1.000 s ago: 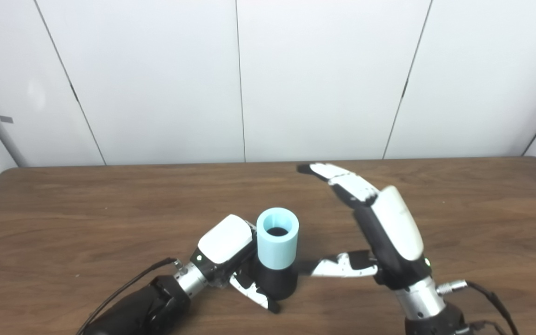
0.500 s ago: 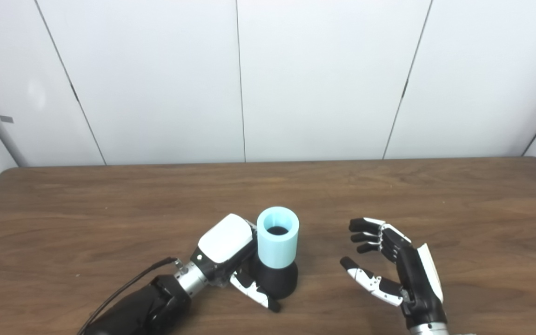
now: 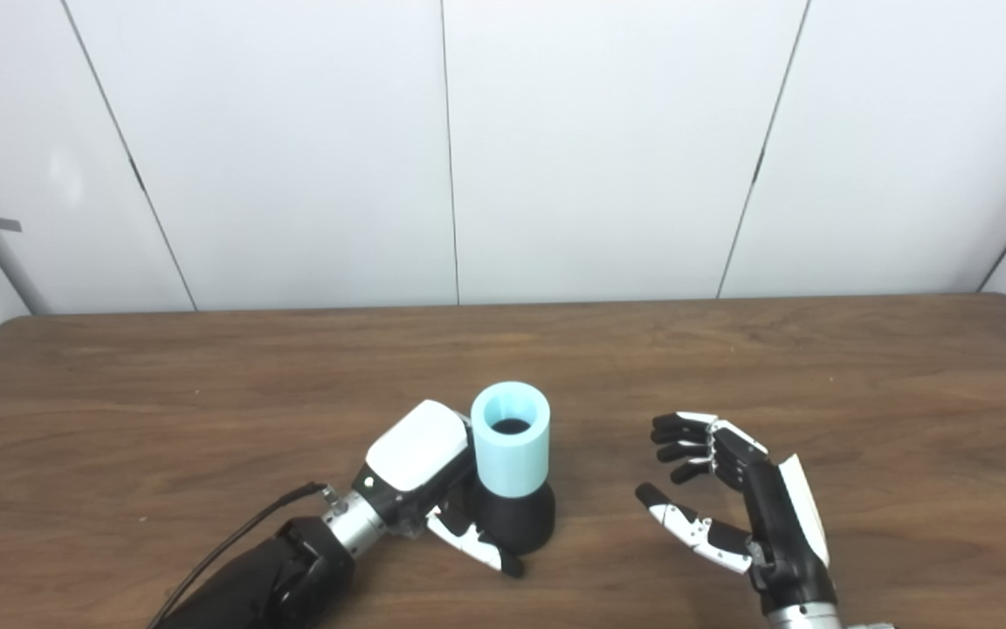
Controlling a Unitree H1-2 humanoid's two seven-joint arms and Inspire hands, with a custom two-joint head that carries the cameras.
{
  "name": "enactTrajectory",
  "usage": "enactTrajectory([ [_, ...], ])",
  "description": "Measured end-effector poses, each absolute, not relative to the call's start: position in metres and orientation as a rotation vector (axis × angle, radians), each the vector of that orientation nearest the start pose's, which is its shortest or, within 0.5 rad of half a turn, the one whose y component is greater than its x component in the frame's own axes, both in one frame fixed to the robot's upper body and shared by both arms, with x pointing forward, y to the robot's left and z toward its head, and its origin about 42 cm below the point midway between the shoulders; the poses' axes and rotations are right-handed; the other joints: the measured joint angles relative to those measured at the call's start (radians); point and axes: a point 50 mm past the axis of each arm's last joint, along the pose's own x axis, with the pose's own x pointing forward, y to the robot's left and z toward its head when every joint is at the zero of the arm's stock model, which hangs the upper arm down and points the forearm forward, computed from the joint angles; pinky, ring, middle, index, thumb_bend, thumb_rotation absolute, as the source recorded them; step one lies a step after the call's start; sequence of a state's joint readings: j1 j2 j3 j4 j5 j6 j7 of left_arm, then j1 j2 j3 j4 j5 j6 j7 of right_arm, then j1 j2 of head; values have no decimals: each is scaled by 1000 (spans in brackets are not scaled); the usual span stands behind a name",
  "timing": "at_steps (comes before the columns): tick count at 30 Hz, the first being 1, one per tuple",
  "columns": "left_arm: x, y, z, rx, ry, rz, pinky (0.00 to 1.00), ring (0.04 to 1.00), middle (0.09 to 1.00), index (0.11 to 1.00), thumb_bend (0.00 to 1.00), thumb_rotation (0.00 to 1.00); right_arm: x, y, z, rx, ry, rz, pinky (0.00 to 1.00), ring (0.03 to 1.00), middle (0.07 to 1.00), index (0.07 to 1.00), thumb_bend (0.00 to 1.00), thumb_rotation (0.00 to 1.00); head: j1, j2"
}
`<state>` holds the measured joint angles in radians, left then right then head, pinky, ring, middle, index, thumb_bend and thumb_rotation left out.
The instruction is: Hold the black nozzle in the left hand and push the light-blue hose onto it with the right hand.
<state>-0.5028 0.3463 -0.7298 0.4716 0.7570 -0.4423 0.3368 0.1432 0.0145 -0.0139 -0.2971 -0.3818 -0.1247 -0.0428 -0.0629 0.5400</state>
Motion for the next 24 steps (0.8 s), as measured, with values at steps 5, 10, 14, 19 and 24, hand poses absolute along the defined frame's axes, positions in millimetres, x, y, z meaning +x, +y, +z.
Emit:
enactTrajectory([
  [5, 377, 151, 108, 1125, -660, -617, 775, 852, 828, 803, 1000, 192, 235, -218, 151, -388, -282, -102, 440, 577, 625, 645, 293, 12, 0, 0],
  [10, 377, 146, 108, 1147, -641, -591, 792, 869, 844, 819, 1000, 199, 236, -217, 151, -401, -283, -102, 478, 603, 649, 649, 296, 20, -2, 3],
  [14, 377, 145, 108, 1160, -645, -584, 780, 849, 833, 811, 1000, 208, 236, -217, 151, -401, -283, -102, 470, 597, 639, 653, 296, 3, 0, 2],
  [19, 377, 145, 108, 1169, -643, -578, 795, 851, 844, 828, 1000, 256, 236, -217, 151, -402, -282, -102, 439, 583, 637, 651, 298, 19, 0, 2],
  [24, 373, 145, 111, 1138, -602, -563, 796, 861, 863, 868, 1000, 297, 236, -217, 151, -399, -280, -102, 474, 601, 648, 653, 301, 28, 12, 2],
])
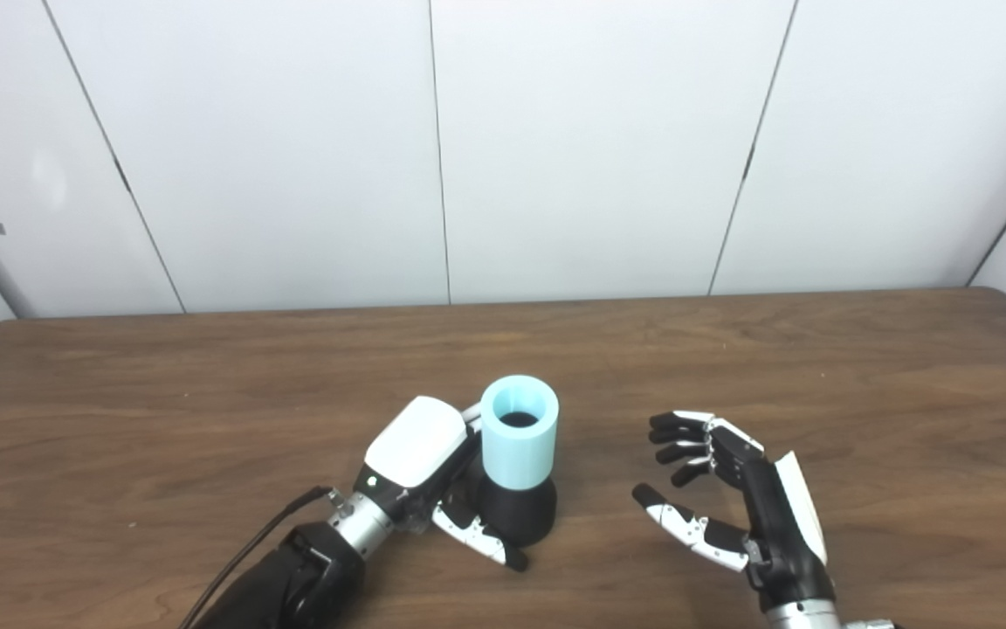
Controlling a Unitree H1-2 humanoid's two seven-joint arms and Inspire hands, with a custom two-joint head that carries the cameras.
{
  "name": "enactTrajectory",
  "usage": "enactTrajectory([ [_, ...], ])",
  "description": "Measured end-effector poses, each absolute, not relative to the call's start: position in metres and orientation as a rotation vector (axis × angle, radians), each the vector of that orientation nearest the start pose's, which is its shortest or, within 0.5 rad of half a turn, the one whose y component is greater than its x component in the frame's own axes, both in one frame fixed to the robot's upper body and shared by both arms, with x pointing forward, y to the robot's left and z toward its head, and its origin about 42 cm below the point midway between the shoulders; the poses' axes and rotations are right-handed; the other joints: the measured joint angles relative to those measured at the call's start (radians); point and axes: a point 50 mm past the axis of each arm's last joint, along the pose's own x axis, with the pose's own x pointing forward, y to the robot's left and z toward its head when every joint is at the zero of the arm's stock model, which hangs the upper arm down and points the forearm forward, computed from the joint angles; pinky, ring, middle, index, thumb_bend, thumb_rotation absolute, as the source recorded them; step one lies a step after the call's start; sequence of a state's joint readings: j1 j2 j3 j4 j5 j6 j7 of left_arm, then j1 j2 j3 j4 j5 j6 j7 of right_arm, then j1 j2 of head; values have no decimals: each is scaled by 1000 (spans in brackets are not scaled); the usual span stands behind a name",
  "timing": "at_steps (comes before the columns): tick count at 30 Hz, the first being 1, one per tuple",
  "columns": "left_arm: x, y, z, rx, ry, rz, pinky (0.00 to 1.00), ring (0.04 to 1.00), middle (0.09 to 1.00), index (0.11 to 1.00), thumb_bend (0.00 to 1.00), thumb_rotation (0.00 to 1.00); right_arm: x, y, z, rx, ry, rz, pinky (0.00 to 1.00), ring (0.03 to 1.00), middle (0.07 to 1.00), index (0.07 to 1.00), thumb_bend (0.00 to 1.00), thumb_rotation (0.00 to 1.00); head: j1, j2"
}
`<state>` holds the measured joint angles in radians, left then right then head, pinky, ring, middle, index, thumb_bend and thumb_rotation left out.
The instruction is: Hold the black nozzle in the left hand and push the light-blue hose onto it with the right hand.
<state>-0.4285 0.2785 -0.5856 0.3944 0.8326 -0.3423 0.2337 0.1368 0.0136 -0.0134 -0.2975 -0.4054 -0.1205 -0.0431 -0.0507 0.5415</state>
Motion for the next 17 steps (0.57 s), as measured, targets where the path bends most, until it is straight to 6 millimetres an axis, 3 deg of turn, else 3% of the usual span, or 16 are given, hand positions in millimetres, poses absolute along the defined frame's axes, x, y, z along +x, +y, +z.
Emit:
enactTrajectory([
  [8, 351, 162, 116, 1072, -528, -497, 889, 920, 920, 944, 1000, 444, 241, -217, 154, -393, -280, -101, 475, 608, 651, 654, 311, 13, 12, -5],
  [17, 327, 192, 114, 1017, -489, -527, 931, 948, 942, 957, 1000, 446, 242, -220, 154, -402, -265, -100, 451, 594, 638, 655, 310, 0, 18, -8],
])
